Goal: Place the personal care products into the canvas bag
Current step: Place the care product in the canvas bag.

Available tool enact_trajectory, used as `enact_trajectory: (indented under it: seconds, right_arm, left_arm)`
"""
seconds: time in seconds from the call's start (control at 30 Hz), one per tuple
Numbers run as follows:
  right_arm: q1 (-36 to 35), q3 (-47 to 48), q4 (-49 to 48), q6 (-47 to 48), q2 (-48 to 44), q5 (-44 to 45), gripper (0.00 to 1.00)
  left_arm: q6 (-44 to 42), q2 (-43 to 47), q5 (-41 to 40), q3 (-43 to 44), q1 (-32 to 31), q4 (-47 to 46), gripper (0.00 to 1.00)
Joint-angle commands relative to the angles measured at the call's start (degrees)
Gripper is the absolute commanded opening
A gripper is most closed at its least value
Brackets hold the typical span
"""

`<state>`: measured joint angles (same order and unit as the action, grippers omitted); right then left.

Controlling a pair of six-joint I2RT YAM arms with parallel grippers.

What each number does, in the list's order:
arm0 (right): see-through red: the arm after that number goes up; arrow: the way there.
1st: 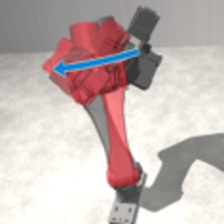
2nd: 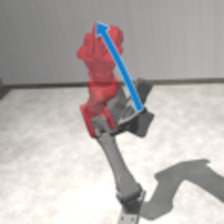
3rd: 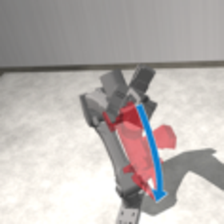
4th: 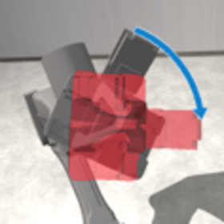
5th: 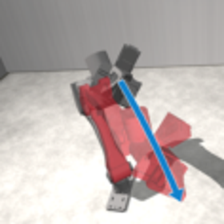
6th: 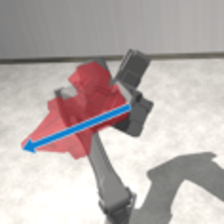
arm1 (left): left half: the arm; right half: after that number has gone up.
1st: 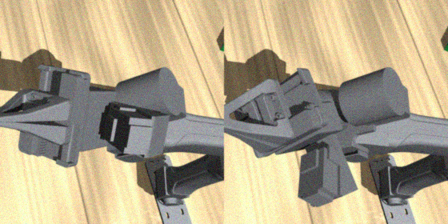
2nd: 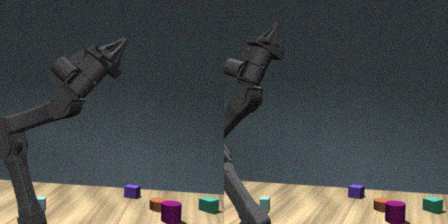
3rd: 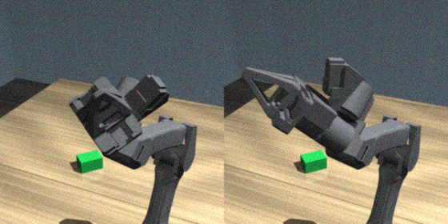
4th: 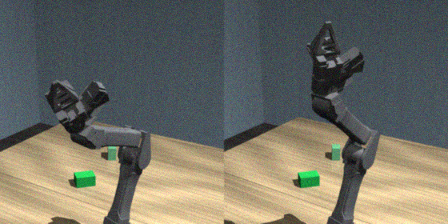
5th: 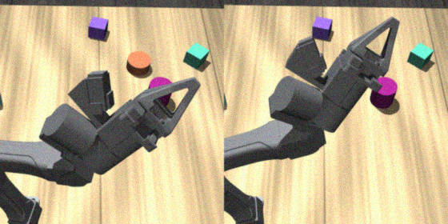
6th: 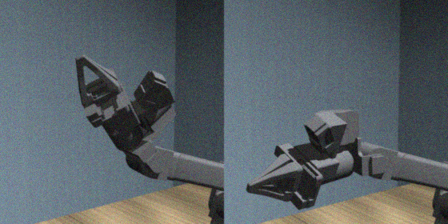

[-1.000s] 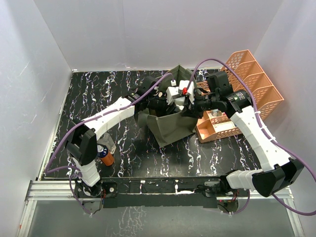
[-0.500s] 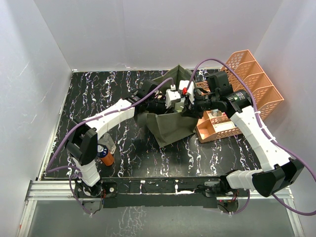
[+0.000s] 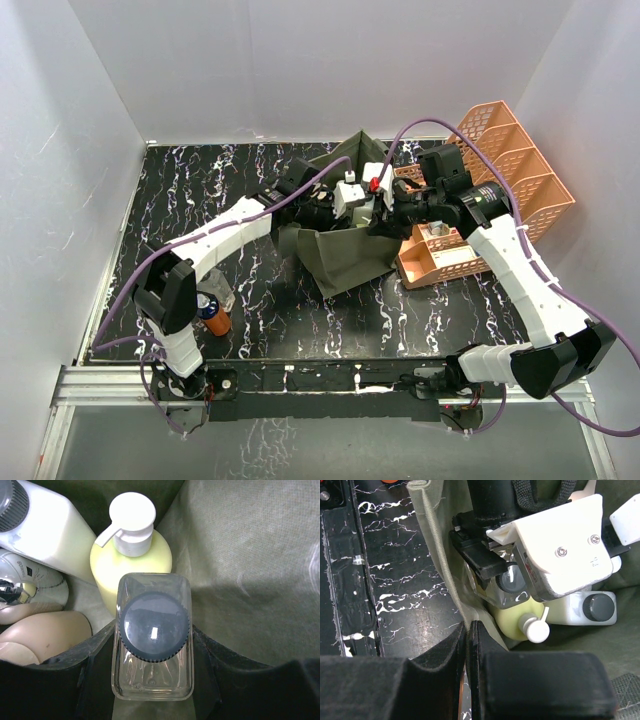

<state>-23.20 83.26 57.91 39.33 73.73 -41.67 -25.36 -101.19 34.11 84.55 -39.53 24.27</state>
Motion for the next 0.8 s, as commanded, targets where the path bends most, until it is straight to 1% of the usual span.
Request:
enact_trajectory:
  seconds: [0.0,0.1,0.27,0.77]
  right_arm:
    - [-0.3,4.3,-2.3,0.0,-1.7,-2.5,0.09]
    - [-0.3,3.9,-2.5,-0.1,-2.0,-2.4,0.09]
    - [-0.3,3.4,-2.6,0.0,-2.1,-2.0,0.09]
    - [-0.3,2.6,-2.5,0.1,-2.4,-2.4,0.09]
  left_arm:
    - [1.9,1.3,2.4,1.7,-0.1,7.2,0.33]
    - [1.7,2.0,2.5,1.3,-0.1,6.6,0.42]
    - [1.7,1.1,3.4,3.2,-0.1,8.9,0.47]
    - [0.9,3.9,3.3,7.2,0.0,11.3,0.78]
